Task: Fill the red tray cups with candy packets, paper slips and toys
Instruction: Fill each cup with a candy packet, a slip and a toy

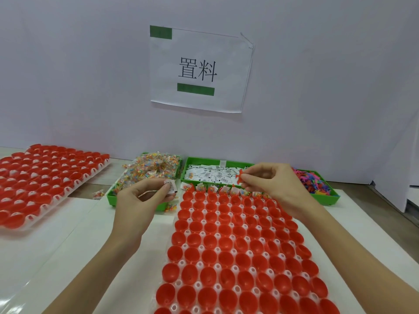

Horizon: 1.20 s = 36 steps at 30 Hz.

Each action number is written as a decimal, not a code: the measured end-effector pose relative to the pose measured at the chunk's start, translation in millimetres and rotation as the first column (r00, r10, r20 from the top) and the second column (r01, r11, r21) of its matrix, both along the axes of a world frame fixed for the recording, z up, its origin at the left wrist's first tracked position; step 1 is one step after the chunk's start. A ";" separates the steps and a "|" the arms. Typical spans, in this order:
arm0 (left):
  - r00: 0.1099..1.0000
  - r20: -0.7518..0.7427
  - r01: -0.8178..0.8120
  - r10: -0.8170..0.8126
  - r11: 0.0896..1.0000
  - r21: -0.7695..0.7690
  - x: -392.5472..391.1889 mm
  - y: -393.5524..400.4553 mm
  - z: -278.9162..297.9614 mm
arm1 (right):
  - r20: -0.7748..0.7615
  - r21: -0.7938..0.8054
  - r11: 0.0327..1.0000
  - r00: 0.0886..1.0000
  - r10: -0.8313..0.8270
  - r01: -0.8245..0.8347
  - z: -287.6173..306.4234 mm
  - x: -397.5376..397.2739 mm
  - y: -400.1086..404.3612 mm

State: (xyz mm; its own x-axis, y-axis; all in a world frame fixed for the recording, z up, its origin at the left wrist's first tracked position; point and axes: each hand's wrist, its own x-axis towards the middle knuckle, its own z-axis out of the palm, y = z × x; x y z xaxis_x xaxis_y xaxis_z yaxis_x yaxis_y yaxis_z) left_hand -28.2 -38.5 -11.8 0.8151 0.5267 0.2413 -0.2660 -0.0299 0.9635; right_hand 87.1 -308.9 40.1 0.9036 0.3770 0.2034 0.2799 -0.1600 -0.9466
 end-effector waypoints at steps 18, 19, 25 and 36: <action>0.967 0.174 0.180 -0.188 0.982 0.059 -11.8 -25.3 13.1 | 0.223 -0.071 0.981 0.956 0.190 -0.179 15.0 -51.5 66.6; 0.970 0.180 0.161 -0.166 0.986 0.042 -11.1 -25.5 12.6 | 0.218 -0.086 0.977 0.953 0.210 -0.195 16.3 -50.0 67.6; 0.979 0.183 0.088 -0.092 0.996 0.030 -6.0 -20.7 4.8 | 0.114 -0.121 0.956 0.953 0.282 -0.268 13.5 -38.0 77.1; 0.990 0.125 0.043 -0.062 0.988 0.146 9.7 -11.9 -21.3 | 0.134 -0.279 0.933 0.953 0.272 -0.227 -6.8 -19.4 87.9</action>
